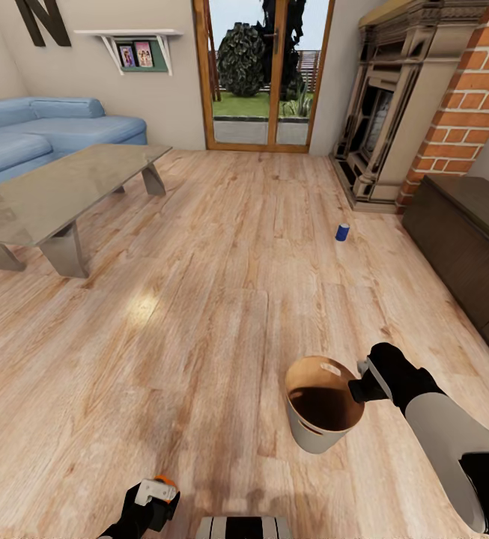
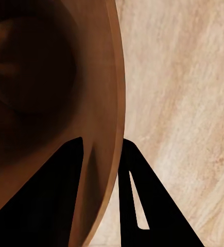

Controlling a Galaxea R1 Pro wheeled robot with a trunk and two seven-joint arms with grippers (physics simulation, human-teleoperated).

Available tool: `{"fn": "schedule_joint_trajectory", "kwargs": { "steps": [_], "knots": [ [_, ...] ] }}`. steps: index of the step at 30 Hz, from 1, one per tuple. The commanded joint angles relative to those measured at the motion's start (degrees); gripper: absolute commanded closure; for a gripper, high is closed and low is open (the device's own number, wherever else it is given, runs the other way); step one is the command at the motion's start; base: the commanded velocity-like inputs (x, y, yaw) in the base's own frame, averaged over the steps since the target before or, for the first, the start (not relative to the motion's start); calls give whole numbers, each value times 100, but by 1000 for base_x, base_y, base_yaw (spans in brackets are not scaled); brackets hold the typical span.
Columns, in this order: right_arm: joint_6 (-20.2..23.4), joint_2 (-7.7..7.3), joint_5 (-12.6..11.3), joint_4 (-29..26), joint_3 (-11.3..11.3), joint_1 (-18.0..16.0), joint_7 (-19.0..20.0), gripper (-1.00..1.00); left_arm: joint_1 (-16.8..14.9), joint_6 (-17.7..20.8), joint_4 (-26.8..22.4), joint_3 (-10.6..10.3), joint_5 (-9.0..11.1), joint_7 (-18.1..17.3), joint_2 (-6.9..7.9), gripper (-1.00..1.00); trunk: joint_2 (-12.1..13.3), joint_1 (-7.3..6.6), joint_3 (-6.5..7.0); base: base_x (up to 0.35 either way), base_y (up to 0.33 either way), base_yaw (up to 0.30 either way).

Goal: Put the three can of soda from the living room inside the tash can in the kitchen.

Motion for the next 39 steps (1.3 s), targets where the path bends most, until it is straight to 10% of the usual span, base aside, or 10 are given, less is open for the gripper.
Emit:
{"fn": "schedule_joint_trajectory", "kwargs": {
  "steps": [1,17,18,39],
  "knots": [
    [0,5,-58,23,-28,9,15,100,-3,0,3,-4,2,0,-2,-100,2,4,-2,0,0,0],
    [0,21,-58,23,-30,9,15,100,-3,0,3,-2,3,17,-3,-100,-3,14,-91,0,0,0],
    [0,21,-58,23,-29,9,15,100,-3,-1,3,-3,3,21,-3,100,-3,14,-91,0,0,0],
    [0,48,-66,23,144,9,15,100,-3,5,11,5,-5,38,-3,100,11,-14,153,0,0,0]
  ]
}}
